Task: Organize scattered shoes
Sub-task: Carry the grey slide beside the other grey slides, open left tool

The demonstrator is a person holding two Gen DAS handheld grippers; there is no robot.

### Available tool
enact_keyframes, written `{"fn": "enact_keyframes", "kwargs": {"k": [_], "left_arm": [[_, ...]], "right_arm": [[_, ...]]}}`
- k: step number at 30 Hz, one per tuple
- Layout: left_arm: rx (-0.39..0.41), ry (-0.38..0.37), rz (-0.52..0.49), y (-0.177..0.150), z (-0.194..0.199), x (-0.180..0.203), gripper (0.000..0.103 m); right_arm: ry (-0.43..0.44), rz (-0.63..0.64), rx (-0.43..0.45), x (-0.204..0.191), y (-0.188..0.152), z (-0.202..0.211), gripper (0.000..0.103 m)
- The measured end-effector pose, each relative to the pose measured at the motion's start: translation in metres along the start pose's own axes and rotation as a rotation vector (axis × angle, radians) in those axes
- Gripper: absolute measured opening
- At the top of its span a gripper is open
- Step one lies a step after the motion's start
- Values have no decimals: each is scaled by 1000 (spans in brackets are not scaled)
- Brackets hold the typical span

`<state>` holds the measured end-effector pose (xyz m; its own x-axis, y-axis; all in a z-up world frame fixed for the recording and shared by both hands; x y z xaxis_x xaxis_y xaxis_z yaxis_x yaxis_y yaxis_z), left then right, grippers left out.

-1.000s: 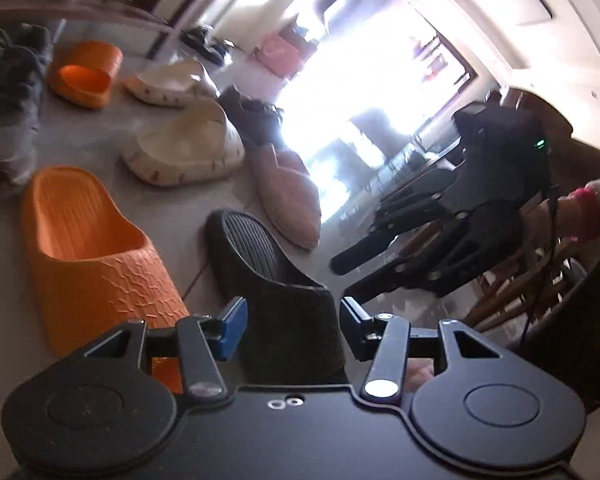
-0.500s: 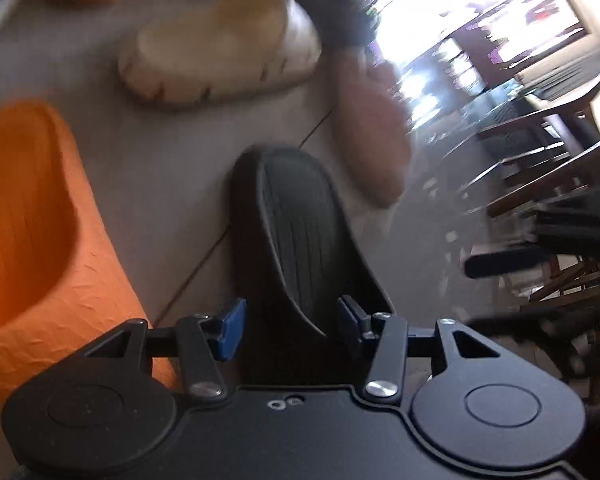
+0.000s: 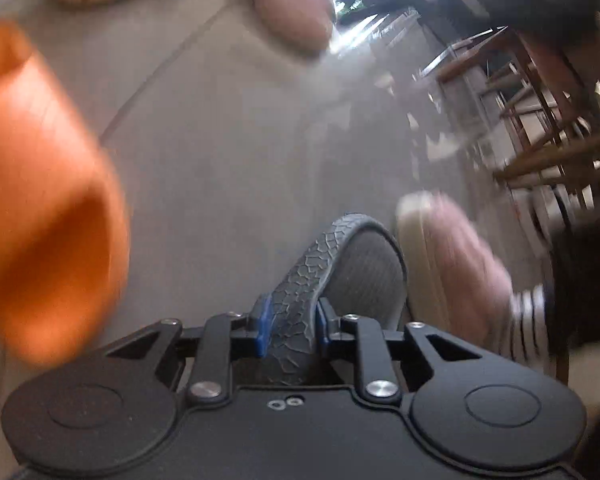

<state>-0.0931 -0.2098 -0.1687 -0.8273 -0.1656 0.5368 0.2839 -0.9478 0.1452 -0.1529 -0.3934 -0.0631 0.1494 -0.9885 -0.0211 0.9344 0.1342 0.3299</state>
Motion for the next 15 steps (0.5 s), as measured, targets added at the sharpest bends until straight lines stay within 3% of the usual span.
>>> {"fn": "enact_keyframes", "kwargs": {"k": [2,6,8,10,11,13,15], "left_arm": [[18,40,39,-27,12,-7,20],[143,199,279,-95,58,-44,18],[195,242,373,-119,74,-55,15],[290,318,563,-160,98,-76,15],[307,338,593,-167,101,-78,15],[394,429,768,-206,120,-94,14],[463,459,907,-228,130,-103,14]], "right_arm": [[25,54,13,-11,16,-8,43],[93,215,63,-54,58,-25,43],[120,274,81,-71,70,-28,43],[165,377,117,-100,86,-29,43],[186,407,128,-110,90,-29,43],[227,466,148,-131,97,-29,44],[251,501,151,-145,98,-30,45]]}}
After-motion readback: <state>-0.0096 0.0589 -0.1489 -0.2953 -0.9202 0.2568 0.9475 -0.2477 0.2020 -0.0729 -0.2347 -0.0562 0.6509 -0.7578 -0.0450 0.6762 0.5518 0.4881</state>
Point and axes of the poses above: each gripper's, at about its wrist camera, not at the fingertips, and z roughly against the way its jaws point, x to its right, y to its top, the point moved 2 cm from there along -z, roughly the way its jaws point, and after that the axes turned 7 degrees about -x, right-handed, at the moved point
